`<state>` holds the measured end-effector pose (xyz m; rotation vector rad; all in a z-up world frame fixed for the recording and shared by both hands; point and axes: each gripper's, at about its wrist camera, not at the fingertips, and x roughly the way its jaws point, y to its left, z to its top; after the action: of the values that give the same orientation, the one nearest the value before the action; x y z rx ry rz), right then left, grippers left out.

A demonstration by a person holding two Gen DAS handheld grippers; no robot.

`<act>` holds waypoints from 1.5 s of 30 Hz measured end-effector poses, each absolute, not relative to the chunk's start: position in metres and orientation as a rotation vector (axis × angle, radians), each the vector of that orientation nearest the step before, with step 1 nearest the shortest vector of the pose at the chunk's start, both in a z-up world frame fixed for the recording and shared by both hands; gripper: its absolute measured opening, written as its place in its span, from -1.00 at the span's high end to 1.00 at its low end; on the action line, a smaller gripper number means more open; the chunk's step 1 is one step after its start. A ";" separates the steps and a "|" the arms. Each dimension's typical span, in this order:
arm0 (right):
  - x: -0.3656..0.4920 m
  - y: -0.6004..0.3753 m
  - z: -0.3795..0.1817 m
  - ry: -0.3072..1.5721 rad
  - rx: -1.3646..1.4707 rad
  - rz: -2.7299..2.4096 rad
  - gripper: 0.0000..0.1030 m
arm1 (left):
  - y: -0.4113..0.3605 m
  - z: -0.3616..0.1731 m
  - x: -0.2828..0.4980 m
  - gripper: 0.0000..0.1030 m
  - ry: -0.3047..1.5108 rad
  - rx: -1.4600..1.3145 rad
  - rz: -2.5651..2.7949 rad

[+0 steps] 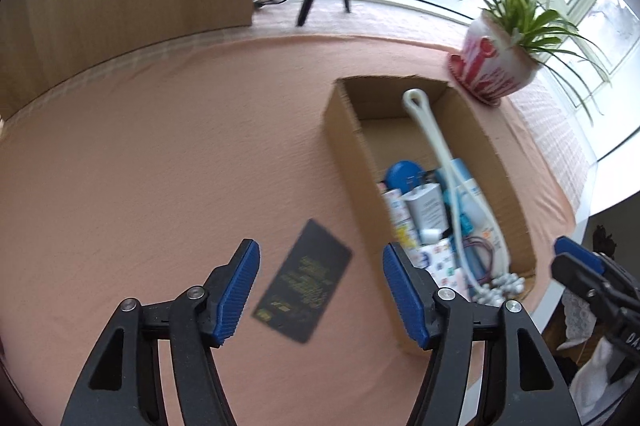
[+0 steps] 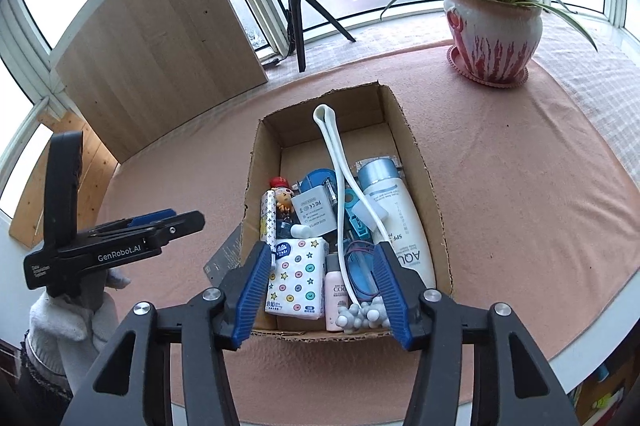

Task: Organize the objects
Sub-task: 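Open the left gripper over the box while the right gripper releases the rubber band, then grasp the black card tag on the table with the left gripper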

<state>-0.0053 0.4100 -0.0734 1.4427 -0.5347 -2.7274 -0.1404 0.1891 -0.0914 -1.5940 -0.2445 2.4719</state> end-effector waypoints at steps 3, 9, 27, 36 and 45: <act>-0.002 0.410 -0.075 -0.547 1.453 -2.732 0.04 | 0.171 -0.101 -0.137 -0.35 -0.269 -1.630 2.477; 0.004 0.410 -0.081 -0.572 1.484 -2.737 0.04 | 0.153 -0.114 -0.133 -0.35 -0.267 -1.651 2.454; 0.038 0.411 -0.086 -0.660 1.530 -2.799 0.00 | 0.214 -0.164 -0.142 -0.37 0.244 -1.647 2.221; 0.058 0.429 -0.091 -0.778 1.558 -2.831 0.00 | 0.221 -0.176 -0.153 -0.37 0.282 -1.660 2.177; 0.065 0.433 -0.094 -0.844 1.572 -2.823 0.00 | 0.223 -0.177 -0.153 -0.15 0.333 -1.649 2.192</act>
<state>0.0645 0.4333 -0.0939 1.5720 -0.8442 -2.8227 -0.1532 0.2229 -0.1765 -1.6486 0.3330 2.1915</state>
